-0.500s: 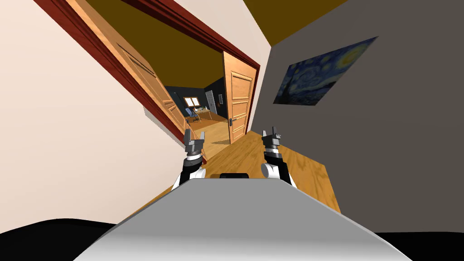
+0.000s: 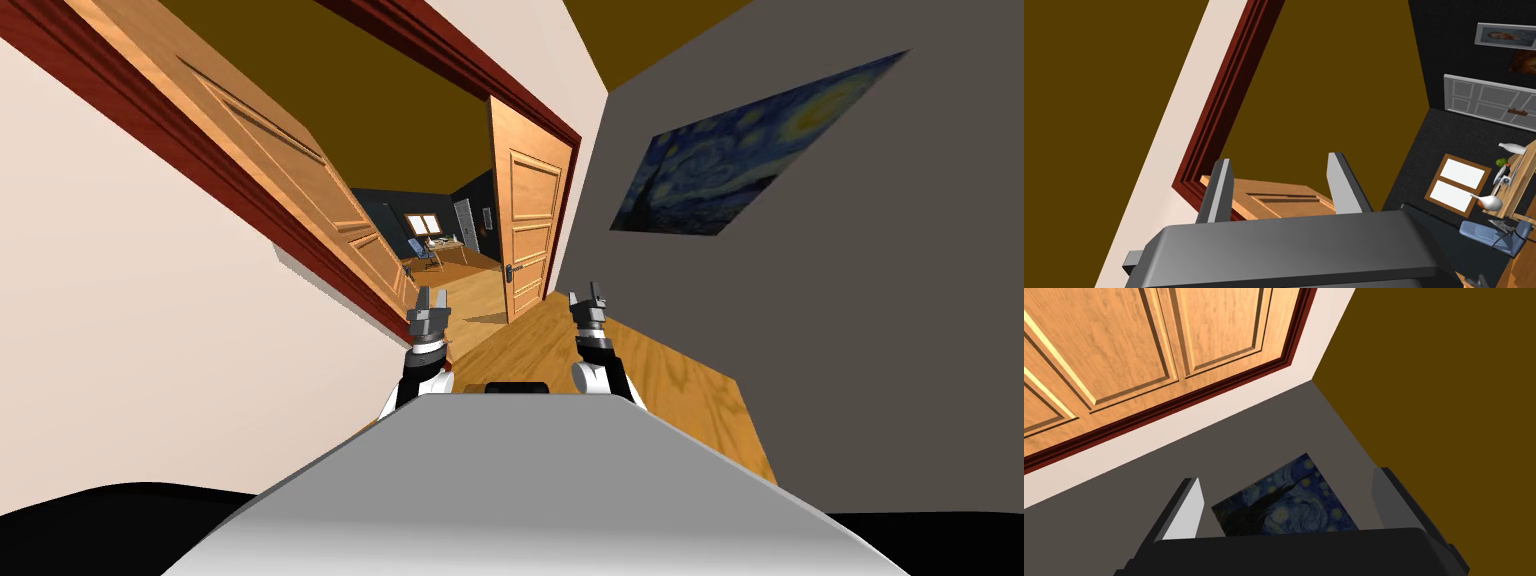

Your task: Push the door open

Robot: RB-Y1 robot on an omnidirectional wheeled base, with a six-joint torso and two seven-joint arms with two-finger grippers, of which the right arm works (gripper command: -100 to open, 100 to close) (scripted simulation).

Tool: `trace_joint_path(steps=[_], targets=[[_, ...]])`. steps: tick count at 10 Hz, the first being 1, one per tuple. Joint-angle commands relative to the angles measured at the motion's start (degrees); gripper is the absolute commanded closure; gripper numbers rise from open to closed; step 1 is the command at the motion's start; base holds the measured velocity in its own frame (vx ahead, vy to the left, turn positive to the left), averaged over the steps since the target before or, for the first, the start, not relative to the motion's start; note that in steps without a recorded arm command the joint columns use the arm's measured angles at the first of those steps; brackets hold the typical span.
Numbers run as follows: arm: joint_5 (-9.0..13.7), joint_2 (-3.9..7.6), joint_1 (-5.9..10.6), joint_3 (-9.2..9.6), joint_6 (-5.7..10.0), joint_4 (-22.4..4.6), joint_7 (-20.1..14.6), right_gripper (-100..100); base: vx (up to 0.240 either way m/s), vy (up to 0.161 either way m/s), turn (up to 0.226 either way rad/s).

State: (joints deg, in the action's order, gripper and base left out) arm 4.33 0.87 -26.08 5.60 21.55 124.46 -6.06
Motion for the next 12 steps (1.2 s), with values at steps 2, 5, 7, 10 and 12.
trace_joint_path(steps=[2, 5, 7, 10, 12], targets=[[-2.2, 1.17, 0.51, 1.83, -0.17, -2.6, -1.2, -100, 0.214, -0.062, 0.044], [-5.2, 2.30, 0.85, 4.64, -0.48, -5.6, -2.5, -100, 0.223, -0.052, 0.037], [-7.2, 2.89, 1.07, 6.43, -0.68, -7.5, -3.4, -100, 0.236, -0.064, 0.040], [-10.3, 3.70, 1.42, 9.28, -1.00, -10.6, -4.8, -100, 0.186, -0.071, 0.040], [-12.4, 4.15, 1.66, 11.24, -1.22, -12.7, -5.8, -100, 0.201, -0.067, 0.045]])
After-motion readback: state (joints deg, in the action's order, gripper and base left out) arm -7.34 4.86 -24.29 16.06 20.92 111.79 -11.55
